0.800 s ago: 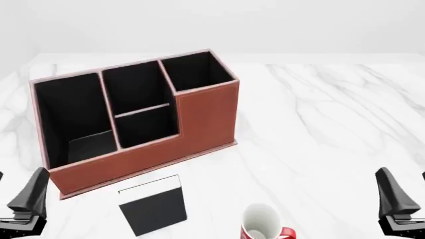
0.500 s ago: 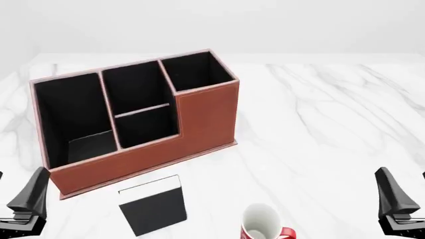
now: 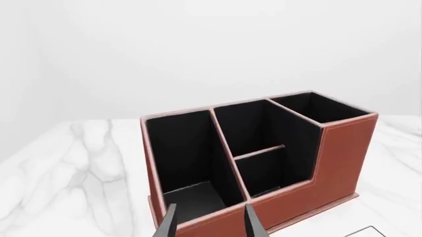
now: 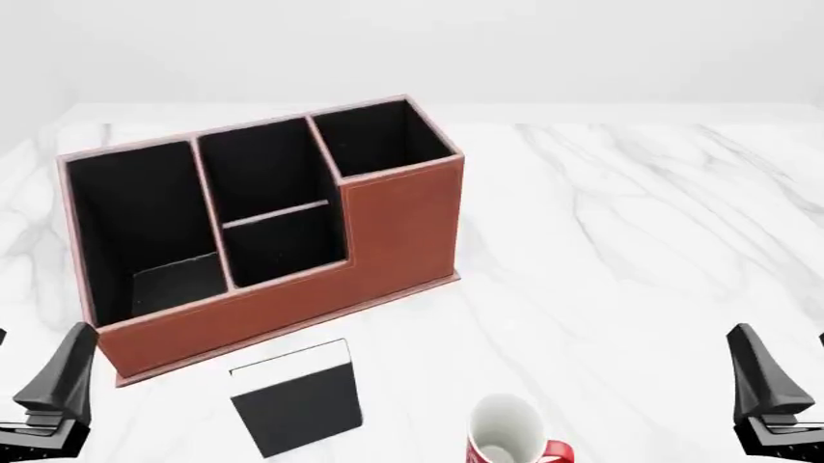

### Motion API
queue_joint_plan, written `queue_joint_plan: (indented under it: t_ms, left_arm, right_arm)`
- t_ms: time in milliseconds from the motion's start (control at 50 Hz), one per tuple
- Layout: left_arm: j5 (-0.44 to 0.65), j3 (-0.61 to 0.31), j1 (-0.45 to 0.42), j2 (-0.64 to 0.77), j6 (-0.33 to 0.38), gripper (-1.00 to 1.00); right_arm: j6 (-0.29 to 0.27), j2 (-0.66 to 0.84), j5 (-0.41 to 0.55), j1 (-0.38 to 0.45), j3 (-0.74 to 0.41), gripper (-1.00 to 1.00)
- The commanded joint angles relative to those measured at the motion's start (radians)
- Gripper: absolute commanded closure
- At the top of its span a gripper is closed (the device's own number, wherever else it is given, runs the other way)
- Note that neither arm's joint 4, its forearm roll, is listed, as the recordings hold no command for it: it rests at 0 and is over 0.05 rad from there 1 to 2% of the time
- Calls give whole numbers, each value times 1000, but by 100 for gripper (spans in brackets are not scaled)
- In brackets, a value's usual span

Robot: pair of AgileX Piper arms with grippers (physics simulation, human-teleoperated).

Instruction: Pick up the book and place it in the front compartment of the caddy.

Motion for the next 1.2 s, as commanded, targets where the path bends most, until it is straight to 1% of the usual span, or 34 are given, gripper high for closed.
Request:
queue_joint_plan:
  t_ms: [20,80,100,140,160,180,200,220,240,280,320,360,380,400,480,540,580,620,680,720,760,800,840,860,900,940,980,1000,1020,1080,1120,1160,1180,1200]
  left_arm:
    - [9,3,1,1,-15,-100]
    - [10,-3,2,0,-12,-100]
    - [21,-8,1,0,-32,-100]
    - [43,-18,-6,0,-41,-100]
    - [54,-34,-22,1,-60,-100]
    - [66,-47,-17,1,-51,-100]
    - [94,-82,-47,0,-58,-100]
    - [95,-83,-47,0,-58,-100]
    - [125,-115,-48,0,-71,-100]
    - [129,-146,-54,0,-50,-100]
    - [164,-175,-50,0,-60,-100]
    - [176,-209,-63,0,-48,-100]
    - [188,-219,-69,0,-47,-100]
    - [184,-228,-78,0,-28,-100]
    - [201,-252,-68,0,-29,-100]
    - [224,-271,-93,1,-22,-100]
    - [250,-297,-133,2,6,-100]
    - [278,-331,-141,1,14,-100]
    - [295,-387,-183,31,10,-100]
    - [298,-407,-209,50,31,-100]
    - [302,-420,-200,101,-11,-100]
    - [313,-452,-213,113,9,-100]
    - [326,-471,-246,158,14,-100]
    - [336,-503,-255,186,62,-100]
    - [340,-513,-283,245,55,-100]
    - [334,-516,-288,283,101,-100]
    - [348,-544,-315,325,101,-100]
    - [353,-558,-323,335,121,-100]
    - [364,-573,-337,358,118,-100]
    - [384,-617,-372,389,215,-100]
    - [421,-664,-413,430,228,-100]
    - [451,-703,-439,468,266,-100]
    - [467,-717,-456,486,272,-100]
    - [479,-735,-454,505,301,-100]
  right_arm:
    - [0,-1,0,0,0,-100]
    - [0,-1,0,0,0,-100]
    - [0,-1,0,0,0,-100]
    - [0,-1,0,0,0,-100]
    - [0,-1,0,0,0,-100]
    - [0,0,0,0,0,-100]
    - [0,-1,0,0,0,-100]
    - [0,-1,0,0,0,-100]
    - [0,-1,0,0,0,-100]
    - [0,-1,0,0,0,-100]
    - [0,-1,0,0,0,-100]
    - [0,-1,0,0,0,-100]
    - [-1,-1,0,0,0,-100]
    - [0,0,0,0,0,-100]
    - [0,-1,0,0,0,-100]
    - [0,-1,0,0,0,-100]
    - [-1,-1,0,0,0,-100]
    - [0,-1,0,0,0,-100]
    - [0,-1,0,0,0,-100]
    - [0,-1,0,0,0,-100]
    - [0,-1,0,0,0,-100]
    - [0,-1,0,0,0,-100]
    - [-1,-1,0,0,0,-100]
    - [0,-1,0,0,0,-100]
    - [0,0,0,0,0,-100]
    - [0,-1,0,0,0,-100]
    - [0,-1,0,0,0,-100]
    - [0,-1,0,0,0,-100]
    - [0,-1,0,0,0,-100]
    - [0,-1,0,0,0,-100]
    - [0,-1,0,0,0,-100]
    - [0,-1,0,0,0,-100]
    - [-1,-1,0,0,0,-100]
    - [0,-1,0,0,0,-100]
